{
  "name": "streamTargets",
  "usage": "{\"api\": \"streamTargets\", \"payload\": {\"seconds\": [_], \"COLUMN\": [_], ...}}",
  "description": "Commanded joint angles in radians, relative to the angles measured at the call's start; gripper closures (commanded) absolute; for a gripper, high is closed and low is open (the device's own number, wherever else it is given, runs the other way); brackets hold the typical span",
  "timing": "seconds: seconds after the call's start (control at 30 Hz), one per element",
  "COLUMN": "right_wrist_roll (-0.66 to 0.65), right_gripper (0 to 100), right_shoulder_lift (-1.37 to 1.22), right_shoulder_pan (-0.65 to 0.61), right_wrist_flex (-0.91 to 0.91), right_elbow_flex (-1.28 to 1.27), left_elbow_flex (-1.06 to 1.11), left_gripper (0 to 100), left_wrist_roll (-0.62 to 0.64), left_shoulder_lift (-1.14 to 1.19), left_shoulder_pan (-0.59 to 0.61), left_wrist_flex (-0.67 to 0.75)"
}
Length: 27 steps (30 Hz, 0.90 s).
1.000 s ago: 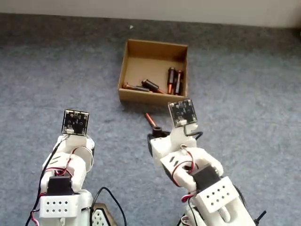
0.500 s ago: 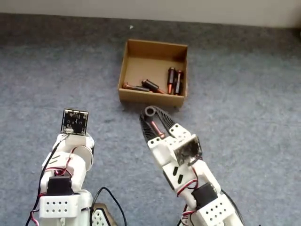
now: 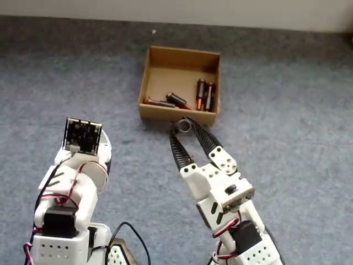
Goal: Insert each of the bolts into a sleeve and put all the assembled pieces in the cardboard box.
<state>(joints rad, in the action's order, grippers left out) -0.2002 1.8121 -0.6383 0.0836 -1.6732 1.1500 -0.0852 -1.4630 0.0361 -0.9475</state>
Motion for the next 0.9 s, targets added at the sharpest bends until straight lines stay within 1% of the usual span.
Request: {"api": "streamTargets", "payload": {"seconds": [0.0,0.17,0.23,0.3,0.47,0.5,0.57,0.63,0.77,0.87], "right_wrist_roll": [-0.014,-0.16,-0.166,-0.166,-0.164,-0.161,-0.112,-0.037,0.11,0.21], "right_gripper": [99.4,99.4,99.4,99.4,99.4,99.4,99.4,99.4,99.4,99.4], "right_shoulder_lift": [0.025,0.025,0.025,0.025,0.025,0.025,0.024,0.024,0.022,0.022], "right_shoulder_pan": [-0.001,-0.001,0.001,0.03,0.151,0.177,0.237,0.309,0.467,0.558], "right_wrist_flex": [0.079,0.142,0.139,0.137,0.137,0.137,0.137,0.136,0.134,0.107], "right_elbow_flex": [-0.151,-0.151,-0.151,-0.151,-0.151,-0.151,-0.151,-0.151,-0.151,-0.151], "left_elbow_flex": [-0.246,-0.435,-0.487,-0.539,-0.647,-0.667,-0.713,-0.769,-0.897,-0.989], "left_gripper": [97,97,97,96,86,86,85,85,85,85], "left_wrist_roll": [0.0,0.009,0.057,0.087,0.176,0.175,0.147,0.078,-0.1,-0.278], "left_shoulder_lift": [0.306,0.673,0.791,0.897,1.135,1.179,1.262,1.34,1.495,1.61], "left_shoulder_pan": [-0.081,-0.165,-0.199,-0.228,-0.271,-0.275,-0.277,-0.277,-0.28,-0.302], "left_wrist_flex": [-0.051,-0.094,-0.091,-0.087,-0.094,-0.094,-0.089,-0.087,-0.094,-0.097]}}
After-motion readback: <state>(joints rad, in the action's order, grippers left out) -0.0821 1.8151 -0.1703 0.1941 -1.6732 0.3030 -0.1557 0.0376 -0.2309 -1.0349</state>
